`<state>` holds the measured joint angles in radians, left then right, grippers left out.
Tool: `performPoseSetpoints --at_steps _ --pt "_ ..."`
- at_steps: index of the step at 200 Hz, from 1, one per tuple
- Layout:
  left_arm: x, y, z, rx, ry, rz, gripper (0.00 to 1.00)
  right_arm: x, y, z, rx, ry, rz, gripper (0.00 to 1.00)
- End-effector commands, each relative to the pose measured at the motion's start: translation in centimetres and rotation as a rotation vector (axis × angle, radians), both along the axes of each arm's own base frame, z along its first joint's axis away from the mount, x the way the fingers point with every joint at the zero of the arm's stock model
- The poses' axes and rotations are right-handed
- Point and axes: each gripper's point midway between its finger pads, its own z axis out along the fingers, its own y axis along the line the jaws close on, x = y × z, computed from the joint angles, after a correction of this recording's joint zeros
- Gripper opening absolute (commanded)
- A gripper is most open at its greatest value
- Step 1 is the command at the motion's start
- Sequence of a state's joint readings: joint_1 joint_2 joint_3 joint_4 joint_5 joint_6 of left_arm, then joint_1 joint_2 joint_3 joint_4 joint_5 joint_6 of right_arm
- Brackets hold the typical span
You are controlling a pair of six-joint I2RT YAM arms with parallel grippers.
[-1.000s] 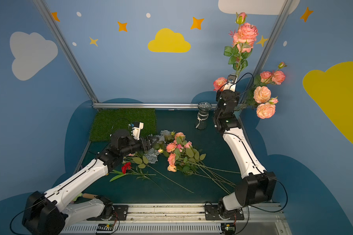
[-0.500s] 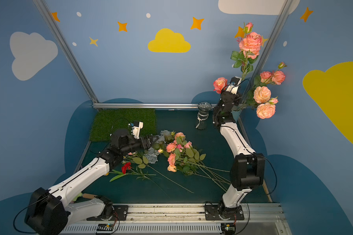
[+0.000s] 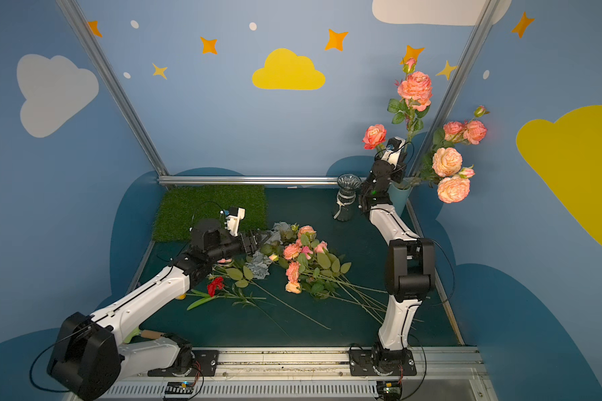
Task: Place the pink flowers into the vase
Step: Place the flower in the vase.
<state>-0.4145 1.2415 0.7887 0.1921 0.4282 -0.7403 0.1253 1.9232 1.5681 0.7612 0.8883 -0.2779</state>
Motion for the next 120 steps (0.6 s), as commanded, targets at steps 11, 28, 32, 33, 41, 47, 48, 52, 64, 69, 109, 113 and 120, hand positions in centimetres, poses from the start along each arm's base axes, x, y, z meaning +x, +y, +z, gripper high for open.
performPoseSetpoints --at_steps 11,28,32,33,41,47,48,52,64,69,109,113,120 --pt "0.2 0.0 -0.1 -0.02 -0.001 -0.01 0.71 0.2 -1.9 0.4 0.073 -0.02 -0.046 0.0" --pt "0.3 0.2 -0.1 -0.021 0.0 -0.004 0.71 0.4 -3.0 -0.9 0.126 0.018 -0.057 0.0" --pt "0.3 0.2 -0.2 -0.021 0.004 -0.002 0.71 0.5 -3.2 -1.2 0.137 0.03 -0.059 0.0" --pt "0.3 0.2 -0.2 -0.021 0.003 -0.002 0.71 0.5 -3.2 -1.3 0.14 0.032 -0.058 0.0" --pt "0.3 0.2 -0.3 -0.022 0.006 -0.002 0.71 0.5 -3.5 -1.6 0.155 0.043 -0.059 0.0" --pt "0.3 0.3 -0.2 -0.023 0.004 0.001 0.71 0.6 -3.7 -1.9 0.167 0.056 -0.062 0.0" --pt "0.3 0.3 -0.1 -0.023 0.003 0.001 0.71 0.6 -3.7 -2.0 0.169 0.057 -0.062 0.0" --pt "0.4 0.4 -0.2 -0.023 0.003 0.005 0.71 0.6 -3.8 -2.3 0.176 0.075 -0.065 0.0" --pt "0.4 0.5 -0.1 -0.024 0.003 0.01 0.72 0.7 -4.0 -3.0 0.197 0.101 -0.06 0.0" --pt "0.4 0.6 -0.1 -0.023 0.004 0.012 0.72 0.8 -4.0 -3.2 0.204 0.109 -0.057 0.0" --pt "0.4 1.0 0.0 -0.021 0.002 0.029 0.74 0.5 -4.1 -4.4 0.244 0.159 -0.047 0.22" --pt "0.4 1.0 0.0 -0.02 0.002 0.03 0.74 0.5 -4.1 -4.5 0.248 0.163 -0.044 0.25" --pt "0.3 0.9 0.0 -0.02 0.003 0.028 0.74 0.4 -4.0 -4.7 0.25 0.172 -0.037 0.29"
